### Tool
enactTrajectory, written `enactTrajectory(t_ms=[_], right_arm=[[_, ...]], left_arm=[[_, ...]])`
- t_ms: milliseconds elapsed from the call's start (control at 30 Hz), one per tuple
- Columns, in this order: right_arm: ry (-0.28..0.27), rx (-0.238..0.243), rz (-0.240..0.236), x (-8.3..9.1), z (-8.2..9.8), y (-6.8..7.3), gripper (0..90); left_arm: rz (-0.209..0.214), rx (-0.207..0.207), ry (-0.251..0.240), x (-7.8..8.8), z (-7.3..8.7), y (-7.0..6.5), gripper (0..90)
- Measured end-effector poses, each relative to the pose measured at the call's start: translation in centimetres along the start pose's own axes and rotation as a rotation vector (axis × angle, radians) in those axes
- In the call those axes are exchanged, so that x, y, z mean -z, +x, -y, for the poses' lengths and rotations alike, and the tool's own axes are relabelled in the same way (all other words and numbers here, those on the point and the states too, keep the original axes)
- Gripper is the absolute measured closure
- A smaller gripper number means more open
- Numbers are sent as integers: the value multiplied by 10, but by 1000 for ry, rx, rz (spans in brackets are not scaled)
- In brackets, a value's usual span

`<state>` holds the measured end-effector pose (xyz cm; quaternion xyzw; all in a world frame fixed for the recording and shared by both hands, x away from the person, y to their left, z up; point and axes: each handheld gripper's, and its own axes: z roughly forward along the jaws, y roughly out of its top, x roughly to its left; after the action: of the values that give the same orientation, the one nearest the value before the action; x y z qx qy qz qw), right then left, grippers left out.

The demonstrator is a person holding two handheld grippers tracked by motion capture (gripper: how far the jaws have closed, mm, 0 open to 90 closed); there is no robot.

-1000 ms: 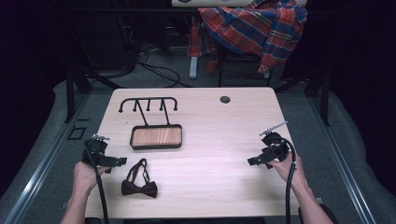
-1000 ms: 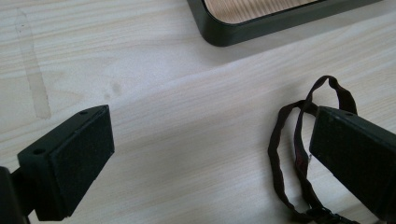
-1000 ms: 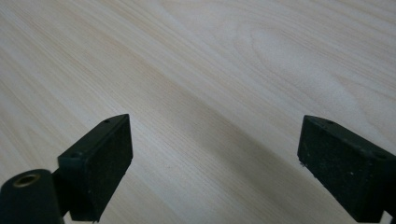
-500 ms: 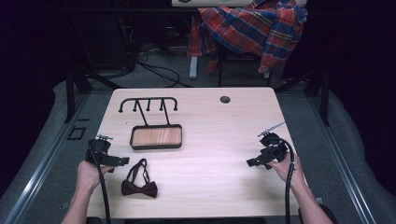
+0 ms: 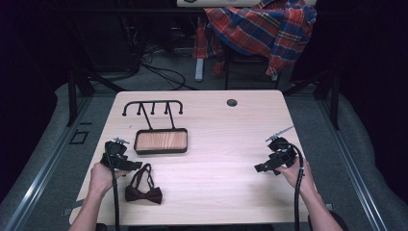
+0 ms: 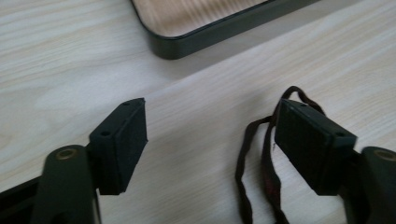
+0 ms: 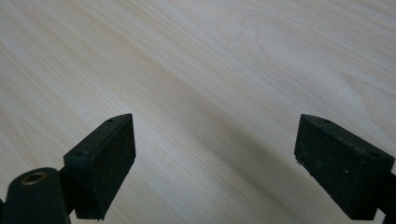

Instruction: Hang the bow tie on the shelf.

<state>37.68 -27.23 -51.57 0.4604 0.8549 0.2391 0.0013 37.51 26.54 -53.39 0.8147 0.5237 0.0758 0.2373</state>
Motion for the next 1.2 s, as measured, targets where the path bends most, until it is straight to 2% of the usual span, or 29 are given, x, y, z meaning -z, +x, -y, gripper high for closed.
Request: enactTrajectory(t_ms=[67, 167, 300, 400, 500, 667, 767, 900, 1100, 1200], right_arm=[[-10, -12, -3, 0, 1, 0, 124], [3, 4, 5, 2, 2, -2, 125], [-2, -2, 7, 3, 3, -2, 126], [-12, -16, 9, 2, 4, -1, 127], [-12, -18, 10, 1, 4, -1, 131], [-6, -19, 15, 2, 4, -1, 133], [-5, -19, 17, 2, 4, -1, 133], [7, -11, 31, 2, 4, -2, 133], [6, -18, 24, 3, 4, -2, 133], [-1, -30, 38, 2, 4, -2, 133]], left_arm=[[18, -15, 10, -2, -1, -2, 326], [31, -43, 33, -5, -2, -5, 385], [42, -72, 49, -8, -3, -10, 442], [49, -76, 65, -10, -3, -12, 503], [66, -100, 98, -15, -2, -15, 584], [73, -116, 109, -16, -3, -18, 661], [63, -121, 122, -16, -3, -19, 712], [52, -130, 133, -17, -3, -21, 731], [47, -147, 156, -19, -3, -22, 768], [44, -138, 159, -20, -3, -23, 771]])
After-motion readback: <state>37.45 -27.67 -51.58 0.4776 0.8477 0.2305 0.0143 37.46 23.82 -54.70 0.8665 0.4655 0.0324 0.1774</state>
